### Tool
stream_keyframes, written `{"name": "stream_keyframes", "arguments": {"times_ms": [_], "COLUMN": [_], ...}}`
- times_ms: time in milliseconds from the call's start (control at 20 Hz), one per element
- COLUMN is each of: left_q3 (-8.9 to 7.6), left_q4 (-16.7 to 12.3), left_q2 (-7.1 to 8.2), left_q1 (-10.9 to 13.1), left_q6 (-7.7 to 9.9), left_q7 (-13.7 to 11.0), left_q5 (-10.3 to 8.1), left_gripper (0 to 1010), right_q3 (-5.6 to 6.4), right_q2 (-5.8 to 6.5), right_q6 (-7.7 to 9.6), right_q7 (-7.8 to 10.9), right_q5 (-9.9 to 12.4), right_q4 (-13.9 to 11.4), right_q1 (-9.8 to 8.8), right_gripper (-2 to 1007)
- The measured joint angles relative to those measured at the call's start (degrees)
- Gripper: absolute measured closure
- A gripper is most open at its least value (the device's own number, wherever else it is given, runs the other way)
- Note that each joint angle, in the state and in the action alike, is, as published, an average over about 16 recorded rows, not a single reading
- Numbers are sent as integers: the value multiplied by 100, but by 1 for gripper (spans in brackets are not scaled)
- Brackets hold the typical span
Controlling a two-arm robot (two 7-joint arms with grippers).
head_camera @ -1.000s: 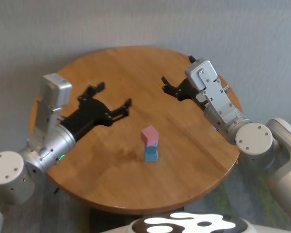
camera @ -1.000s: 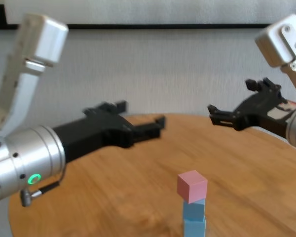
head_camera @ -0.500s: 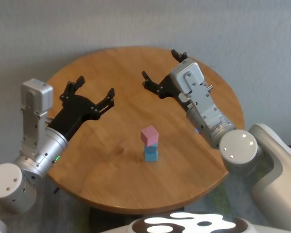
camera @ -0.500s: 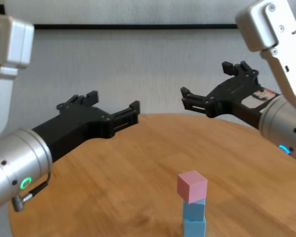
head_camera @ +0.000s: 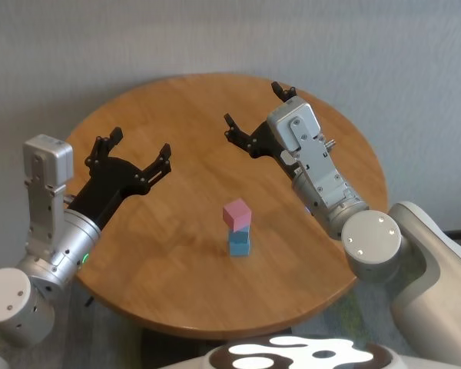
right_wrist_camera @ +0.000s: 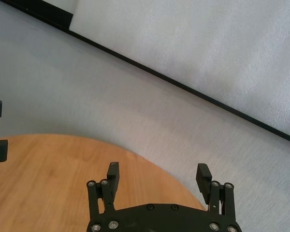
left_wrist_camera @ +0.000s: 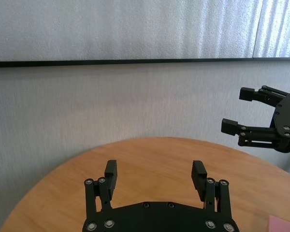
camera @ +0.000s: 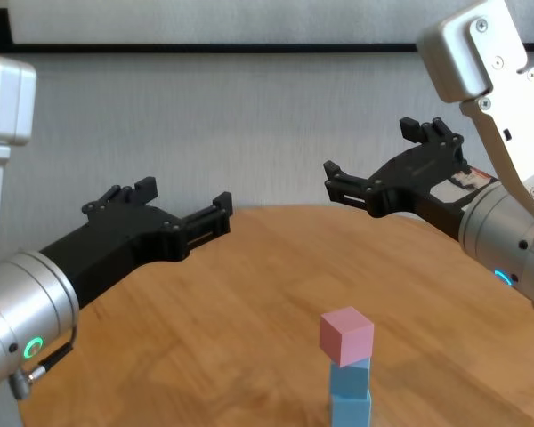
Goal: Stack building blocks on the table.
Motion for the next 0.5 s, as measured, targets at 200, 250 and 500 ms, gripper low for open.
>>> {"name": "stream_keyframes", "arguments": {"times_ms": [200,250,500], "left_q3": [-40,-49,-78], "left_q4": [37,46,83], "left_q2": [-44,-58,-115], "left_q1": [-4,-7,-36], "left_q6": [-17,-21,-33], "left_q7": [65,86,168], "left_q5": [106,138,286], "left_gripper": [10,10,10], "right_q3": [35,43,62], "right_q2": [-37,-43,-59], "right_q6": [-19,-23,-43], "right_q7": [26,34,76], "right_q5": [-58,-71,-130], "right_q4": [22,26,32], "right_q1": [-10,-11,-13], "right_gripper": [0,0,0]}}
